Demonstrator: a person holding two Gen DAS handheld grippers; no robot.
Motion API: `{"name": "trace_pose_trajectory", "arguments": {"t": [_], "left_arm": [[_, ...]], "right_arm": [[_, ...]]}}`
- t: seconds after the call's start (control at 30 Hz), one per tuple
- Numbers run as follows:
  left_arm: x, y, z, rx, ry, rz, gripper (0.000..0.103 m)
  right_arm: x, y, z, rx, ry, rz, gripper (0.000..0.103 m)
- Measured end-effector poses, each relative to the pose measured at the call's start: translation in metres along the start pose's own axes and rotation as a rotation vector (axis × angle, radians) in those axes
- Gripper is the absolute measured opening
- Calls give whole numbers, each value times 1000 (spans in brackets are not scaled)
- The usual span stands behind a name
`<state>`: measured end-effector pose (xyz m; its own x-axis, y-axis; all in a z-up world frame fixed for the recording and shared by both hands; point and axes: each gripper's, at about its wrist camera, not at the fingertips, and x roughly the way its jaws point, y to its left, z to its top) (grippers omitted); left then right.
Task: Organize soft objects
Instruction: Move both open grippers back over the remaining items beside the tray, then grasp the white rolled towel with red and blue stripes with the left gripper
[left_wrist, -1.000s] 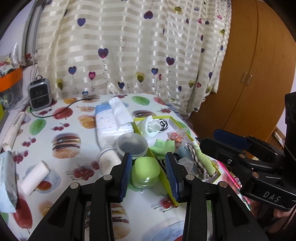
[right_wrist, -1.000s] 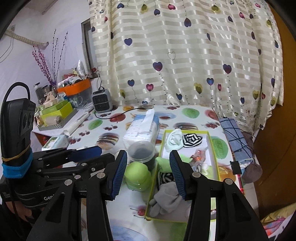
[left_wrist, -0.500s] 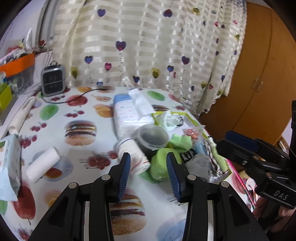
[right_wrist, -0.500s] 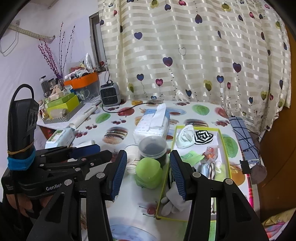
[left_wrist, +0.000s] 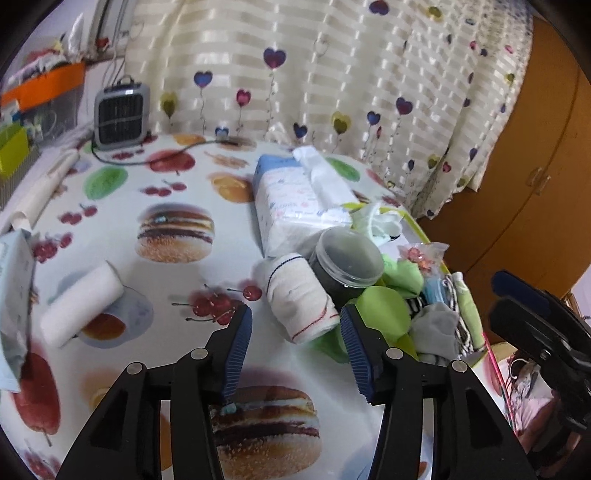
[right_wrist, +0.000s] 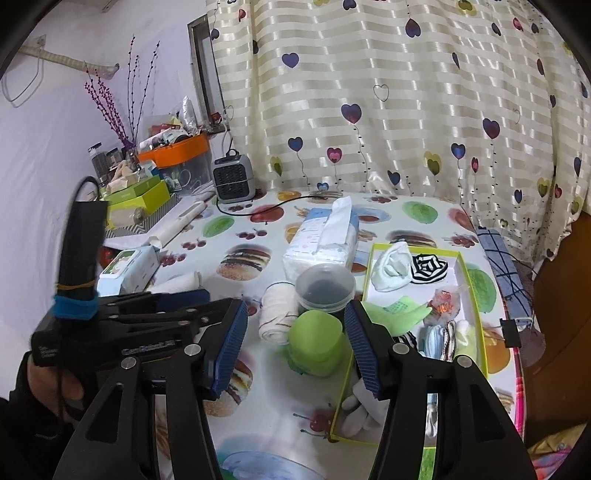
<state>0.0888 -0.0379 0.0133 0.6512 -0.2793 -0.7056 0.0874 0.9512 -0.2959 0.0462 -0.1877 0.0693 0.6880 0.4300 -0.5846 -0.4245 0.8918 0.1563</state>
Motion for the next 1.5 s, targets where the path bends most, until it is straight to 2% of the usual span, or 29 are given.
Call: {"name": "trace_pose_trajectory", "arguments": {"t": [0.27, 0.43, 0.77, 0.9, 0.97, 1.17, 1.5], "left_arm": [[42, 6, 13, -76, 79, -28, 52], [65, 6, 15, -91, 122, -12, 53], [80, 6, 16, -115, 159, -47, 55], [81, 7, 16, -126, 158, -54, 55], [80, 6, 15, -118, 149, -52, 50], [72, 11, 12, -118, 142, -54, 44], [27, 35, -2, -125, 73, -22, 43]], "right_arm": [[9, -9, -1, 22, 14, 0, 56], [16, -18, -1, 42, 19, 2, 56], [21, -24, 0, 47, 24, 5, 56], [24, -24, 0, 45, 27, 5, 56], [24, -24, 0, 46, 27, 5, 56], [24, -23, 0, 43, 27, 5, 56], [27, -8, 5, 8, 24, 13, 56]]}}
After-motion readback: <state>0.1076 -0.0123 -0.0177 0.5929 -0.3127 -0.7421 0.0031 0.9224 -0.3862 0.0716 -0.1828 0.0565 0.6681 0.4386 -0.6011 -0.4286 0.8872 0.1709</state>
